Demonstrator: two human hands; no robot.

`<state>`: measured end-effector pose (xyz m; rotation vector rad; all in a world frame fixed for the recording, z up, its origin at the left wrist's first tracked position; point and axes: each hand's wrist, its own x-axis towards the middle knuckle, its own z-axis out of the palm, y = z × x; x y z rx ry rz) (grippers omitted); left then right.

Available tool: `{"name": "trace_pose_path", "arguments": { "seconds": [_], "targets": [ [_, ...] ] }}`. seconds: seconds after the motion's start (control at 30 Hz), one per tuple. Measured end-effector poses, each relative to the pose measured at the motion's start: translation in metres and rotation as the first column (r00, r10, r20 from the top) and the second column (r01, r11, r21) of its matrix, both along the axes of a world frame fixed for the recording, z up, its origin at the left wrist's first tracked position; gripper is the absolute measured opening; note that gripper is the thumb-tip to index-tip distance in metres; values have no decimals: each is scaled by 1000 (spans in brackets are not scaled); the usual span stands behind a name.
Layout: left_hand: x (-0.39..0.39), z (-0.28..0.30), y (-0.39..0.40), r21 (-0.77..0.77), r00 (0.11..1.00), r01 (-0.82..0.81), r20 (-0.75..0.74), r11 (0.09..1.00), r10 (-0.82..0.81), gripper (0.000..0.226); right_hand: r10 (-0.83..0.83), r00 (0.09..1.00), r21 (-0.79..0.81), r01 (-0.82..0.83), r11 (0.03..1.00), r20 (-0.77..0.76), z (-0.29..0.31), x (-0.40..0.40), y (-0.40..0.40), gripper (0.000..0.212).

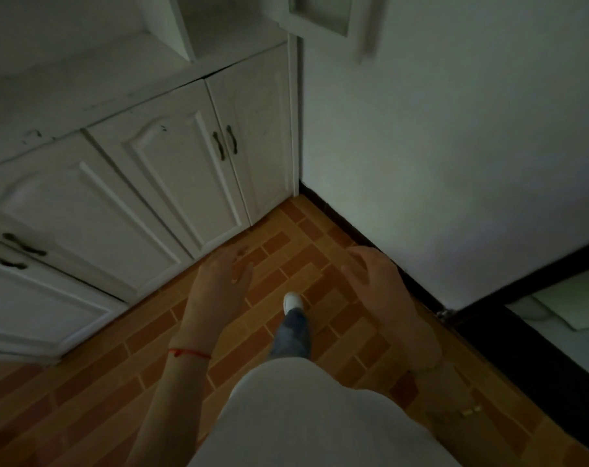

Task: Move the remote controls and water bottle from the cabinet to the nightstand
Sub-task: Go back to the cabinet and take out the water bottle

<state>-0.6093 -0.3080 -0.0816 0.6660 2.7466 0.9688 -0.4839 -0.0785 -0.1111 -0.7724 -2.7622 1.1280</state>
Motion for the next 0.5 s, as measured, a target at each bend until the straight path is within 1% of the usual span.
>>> {"name": "trace_pose_path", "arguments": {
  "seconds": [0.07,0.17,0.27,0.37,0.5],
  "targets": [
    [-29,-7,21,3,1000,-11,1,1000,11,37,11,1000,-9,-11,1000,-24,-5,-32,18,42],
    [-81,-10,54,25,1000,-21,1,999,21,35,11,1000,-6,-11,1000,-21,-10,-89,47,36],
    [-141,-4,87,36,1000,-13,-5,999,14,34,-7,1000,-42,7,999,-12,-7,-155,76,36],
    [-203,5,115,39,999,-14,-41,999,16,36,19,999,-2,-19,1000,-34,4,-218,106,40],
    [-267,15,147,28,998,-37,-53,999,39,37,54,994,18,-53,998,-93,20,-286,140,39]
  ]
}}
